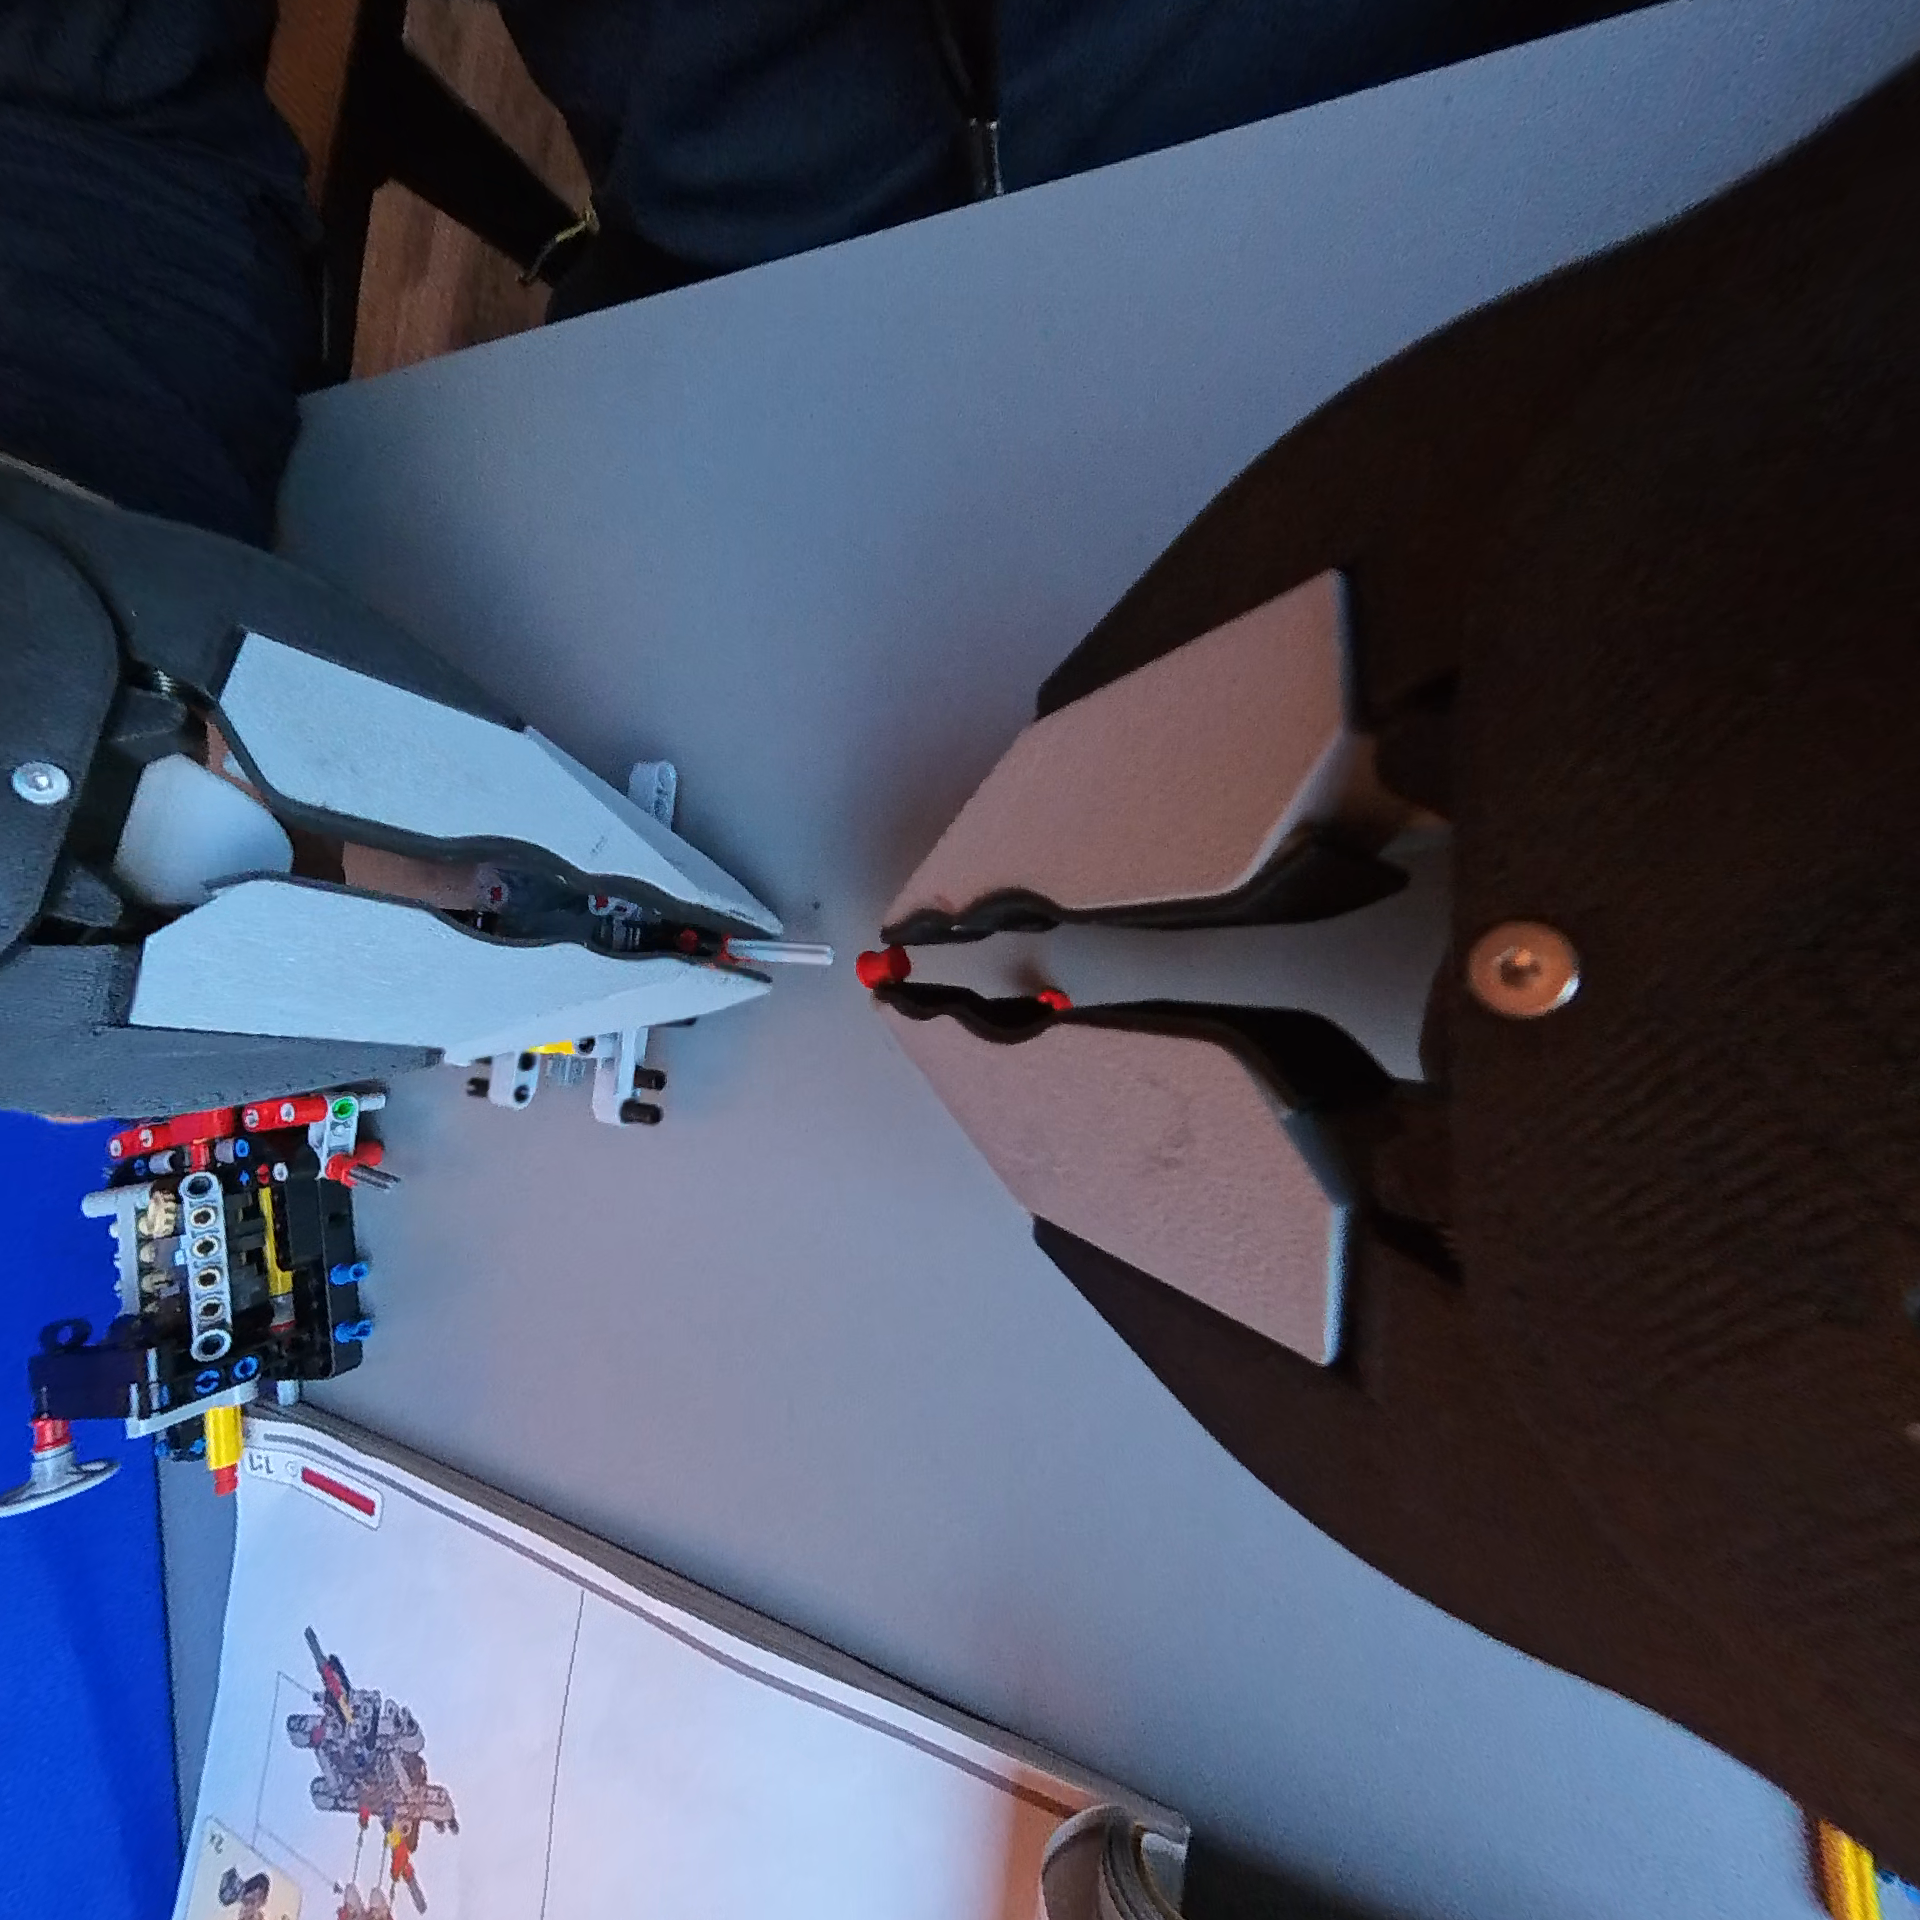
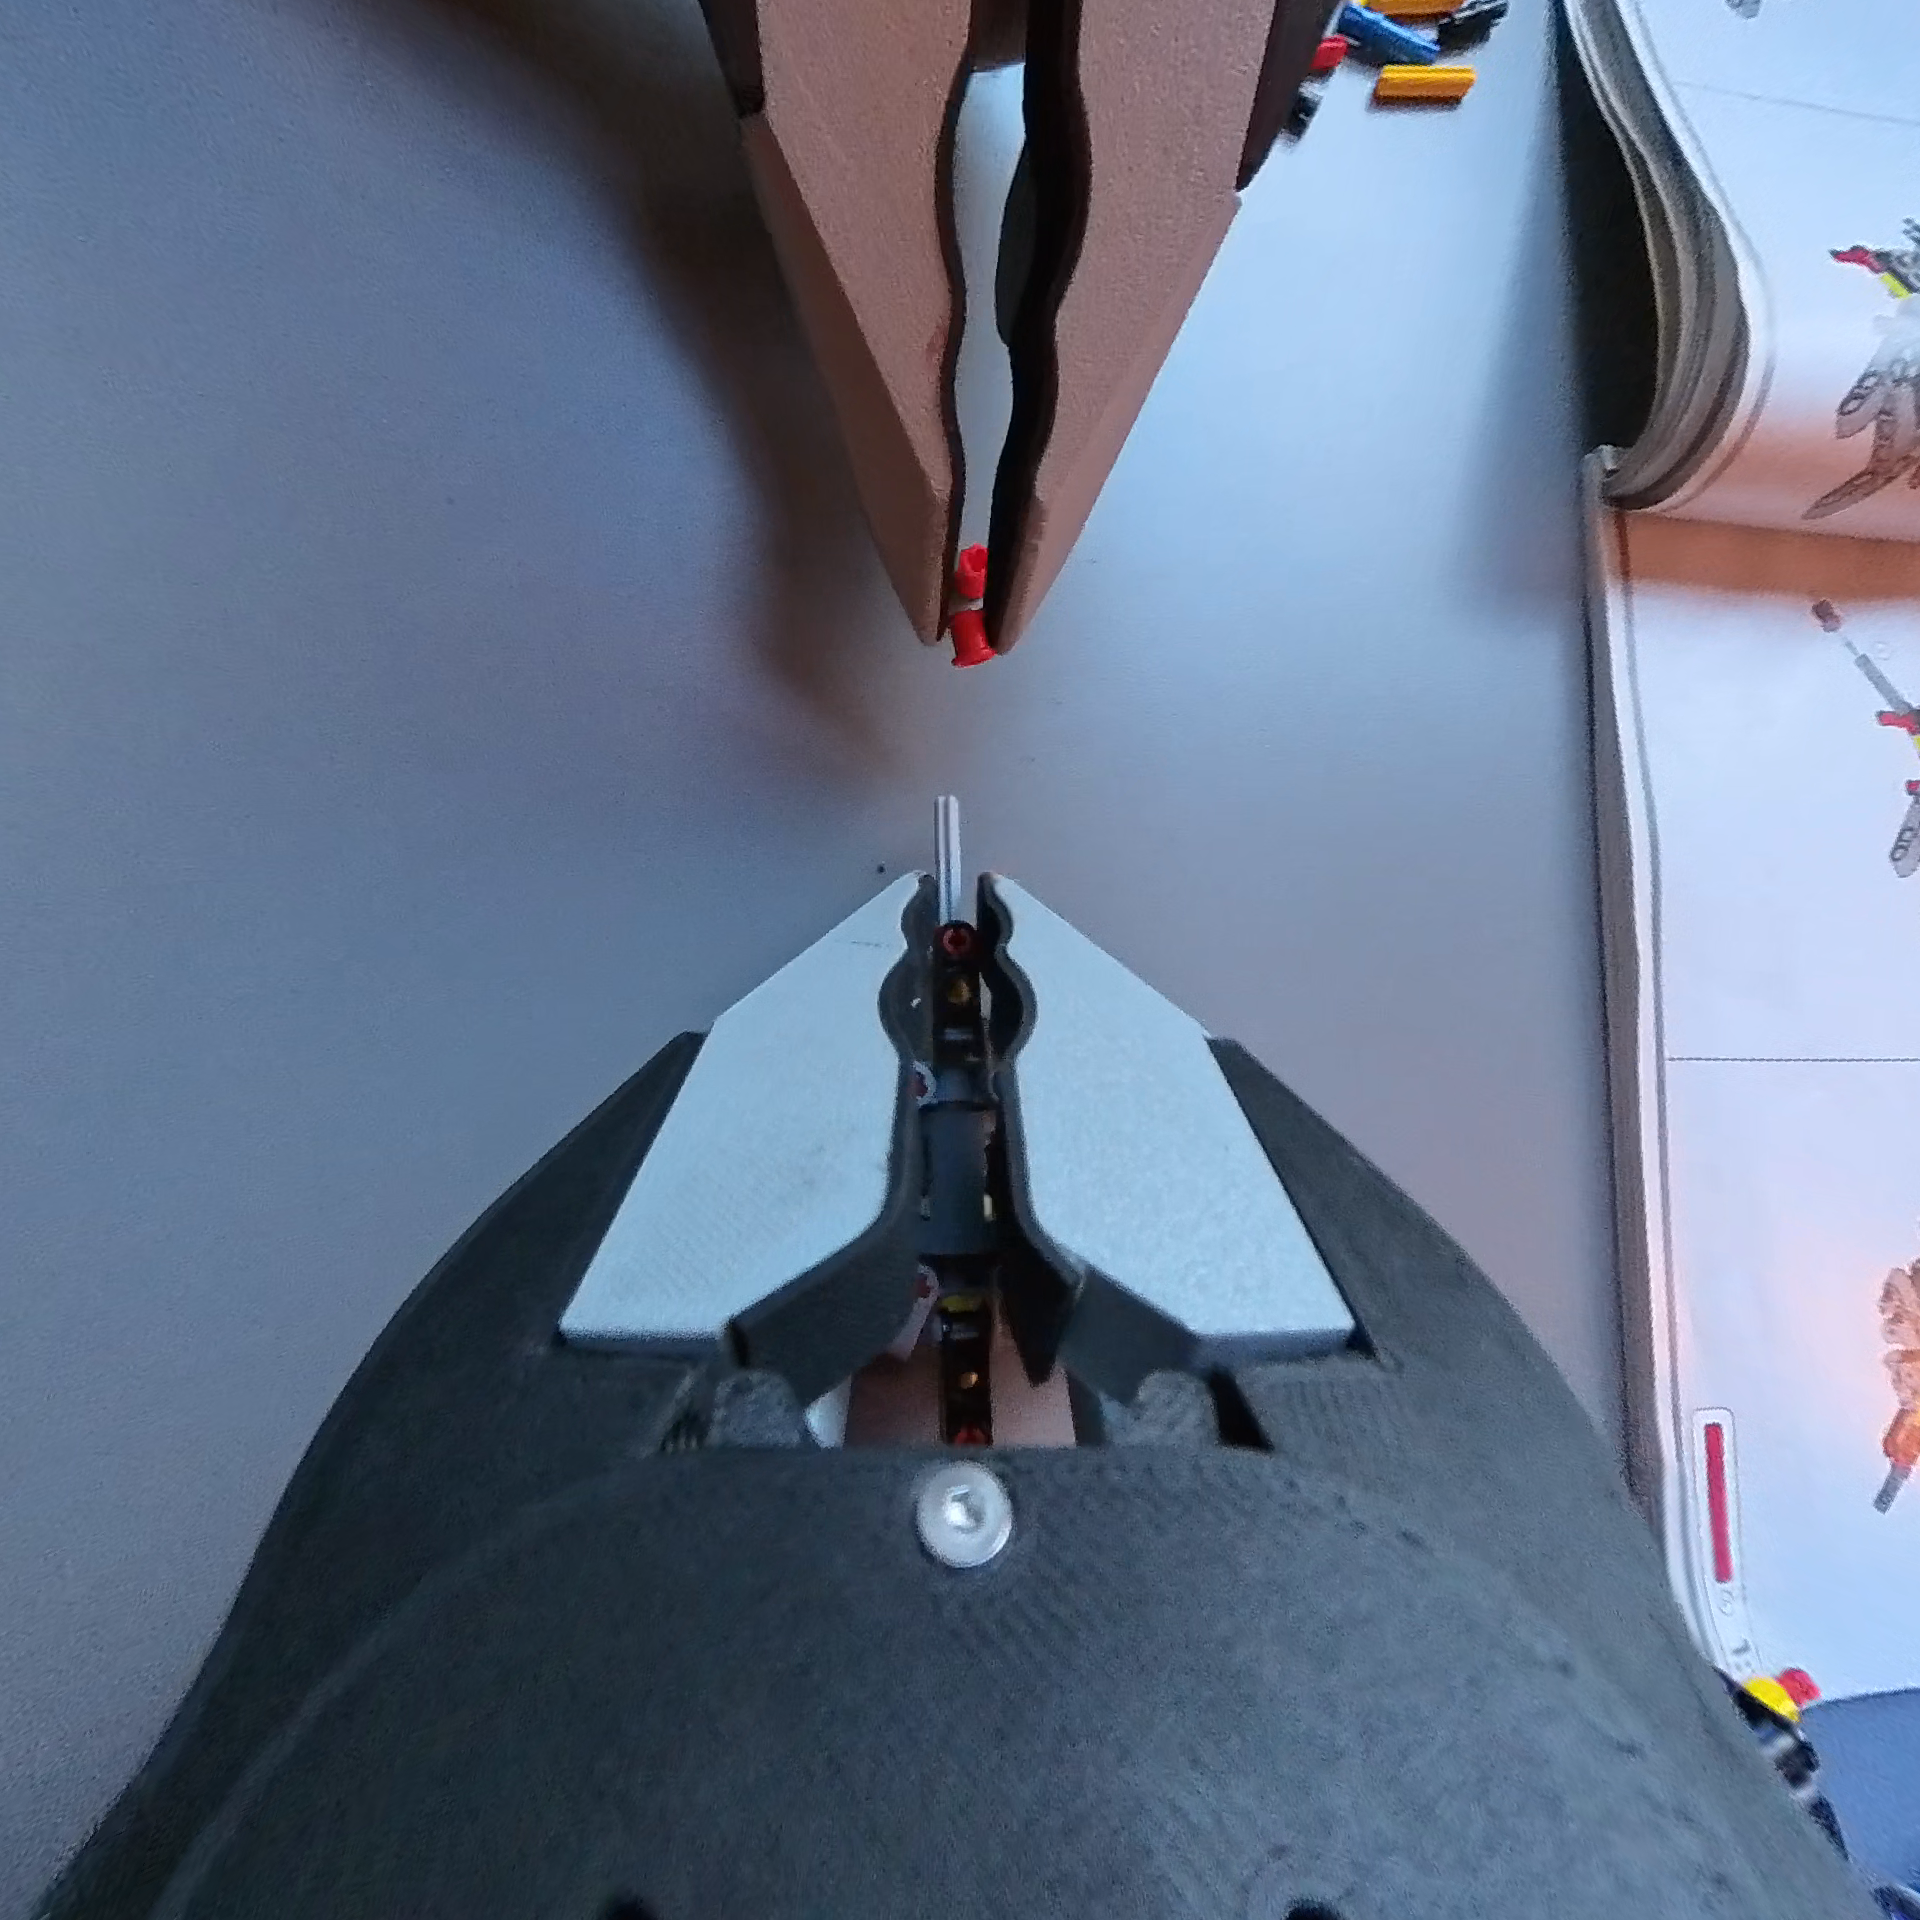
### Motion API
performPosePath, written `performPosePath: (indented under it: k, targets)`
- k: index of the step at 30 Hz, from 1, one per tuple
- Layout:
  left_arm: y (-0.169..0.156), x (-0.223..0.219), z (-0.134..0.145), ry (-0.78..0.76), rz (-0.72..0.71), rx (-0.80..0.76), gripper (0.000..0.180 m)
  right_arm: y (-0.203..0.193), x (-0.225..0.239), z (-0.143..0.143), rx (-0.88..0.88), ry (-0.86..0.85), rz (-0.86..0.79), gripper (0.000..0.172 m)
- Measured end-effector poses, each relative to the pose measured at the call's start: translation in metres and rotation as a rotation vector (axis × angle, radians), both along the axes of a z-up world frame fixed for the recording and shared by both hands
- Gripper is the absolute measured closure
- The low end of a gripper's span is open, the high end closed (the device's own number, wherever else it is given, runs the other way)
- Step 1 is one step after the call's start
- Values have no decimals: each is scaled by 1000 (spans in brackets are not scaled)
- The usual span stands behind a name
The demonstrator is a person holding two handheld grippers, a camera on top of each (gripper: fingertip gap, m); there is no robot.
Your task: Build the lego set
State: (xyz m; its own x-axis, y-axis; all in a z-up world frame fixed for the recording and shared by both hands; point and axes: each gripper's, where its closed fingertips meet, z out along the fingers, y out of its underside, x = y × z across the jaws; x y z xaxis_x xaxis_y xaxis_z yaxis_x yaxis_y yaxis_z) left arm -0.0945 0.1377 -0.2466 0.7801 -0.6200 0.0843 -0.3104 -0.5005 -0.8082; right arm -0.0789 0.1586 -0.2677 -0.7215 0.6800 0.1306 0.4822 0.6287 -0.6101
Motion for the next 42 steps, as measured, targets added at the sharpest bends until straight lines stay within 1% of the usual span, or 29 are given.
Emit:
performPosePath:
  k: [3, 6, 8, 13, 16, 19, 21, 32, 37, 42]
  targets:
    - [2, 1, 6, -32, 0, 37, 176, -2, 2, 3, -33, 13, 22, 167]
    - [2, 5, 15, -118, -15, 52, 176, -6, 4, 12, -127, 42, 50, 167]
    - [2, 5, 17, -145, -18, 50, 176, -7, 5, 20, -192, 70, 59, 167]
    - [1, 11, 18, -149, -41, 61, 176, -5, 3, 30, -252, 115, 41, 167]
    - [0, 17, 26, -136, -80, 141, 176, -8, 4, 35, -251, 153, 54, 167]
    - [-2, 20, 26, -172, -104, 118, 176, -12, 5, 38, -280, 152, 62, 167]
    - [-1, 17, 22, -166, -85, 90, 176, -13, 6, 37, -304, 131, 66, 167]
    - [-1, 25, 21, -131, -103, 102, 176, -16, 8, 33, -316, 113, 77, 167]
    - [-2, 26, 20, -58, -97, 112, 176, -17, 10, 31, -318, 101, 89, 167]
    - [-2, 27, 20, 9, -79, 116, 176, -18, 9, 28, -260, 122, 95, 168]
